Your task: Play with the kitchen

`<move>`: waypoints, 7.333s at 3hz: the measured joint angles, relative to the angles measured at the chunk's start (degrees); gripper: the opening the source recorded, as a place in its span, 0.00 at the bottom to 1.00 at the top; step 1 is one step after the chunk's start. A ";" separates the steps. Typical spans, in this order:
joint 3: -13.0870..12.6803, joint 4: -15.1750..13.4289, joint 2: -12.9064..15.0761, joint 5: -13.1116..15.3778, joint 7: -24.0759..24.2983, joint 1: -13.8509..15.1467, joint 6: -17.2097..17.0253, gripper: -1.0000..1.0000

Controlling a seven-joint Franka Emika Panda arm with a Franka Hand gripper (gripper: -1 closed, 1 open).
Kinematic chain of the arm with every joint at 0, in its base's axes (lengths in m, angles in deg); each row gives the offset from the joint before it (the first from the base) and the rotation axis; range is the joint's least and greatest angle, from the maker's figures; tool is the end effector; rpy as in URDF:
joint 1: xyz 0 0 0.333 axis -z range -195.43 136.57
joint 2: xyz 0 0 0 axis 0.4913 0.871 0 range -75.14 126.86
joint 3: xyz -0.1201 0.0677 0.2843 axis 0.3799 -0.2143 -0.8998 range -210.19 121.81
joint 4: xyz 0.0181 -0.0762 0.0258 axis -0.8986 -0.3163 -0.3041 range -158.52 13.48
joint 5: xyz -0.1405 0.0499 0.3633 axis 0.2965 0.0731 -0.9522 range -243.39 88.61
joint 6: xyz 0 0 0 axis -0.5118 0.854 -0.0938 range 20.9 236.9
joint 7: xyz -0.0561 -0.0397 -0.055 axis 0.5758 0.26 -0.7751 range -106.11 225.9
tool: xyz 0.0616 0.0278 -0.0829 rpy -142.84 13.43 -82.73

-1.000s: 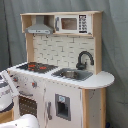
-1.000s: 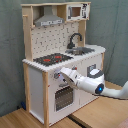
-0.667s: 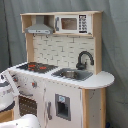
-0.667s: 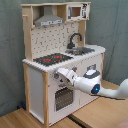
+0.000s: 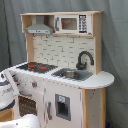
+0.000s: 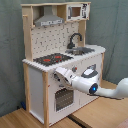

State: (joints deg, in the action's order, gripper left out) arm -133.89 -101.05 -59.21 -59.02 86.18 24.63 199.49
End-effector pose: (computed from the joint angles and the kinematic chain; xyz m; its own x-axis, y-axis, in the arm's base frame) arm 0.3502 0.5293 0.3289 -0.0821 0.9736 0.2132 0.0446 -0.2101 0.9767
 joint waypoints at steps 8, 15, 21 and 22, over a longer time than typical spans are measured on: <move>0.35 1.10 -0.01 0.17 -44.01 -0.31 -3.54 0.00; 0.37 2.20 -0.69 0.28 -79.93 -0.33 -6.83 1.00; -0.63 1.58 0.63 0.14 -48.95 -5.40 -12.65 1.00; -0.38 -0.21 0.80 0.13 -49.93 -9.48 -17.10 1.00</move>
State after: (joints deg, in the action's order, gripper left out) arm -134.27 -101.26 -58.41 -58.89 36.25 15.15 182.38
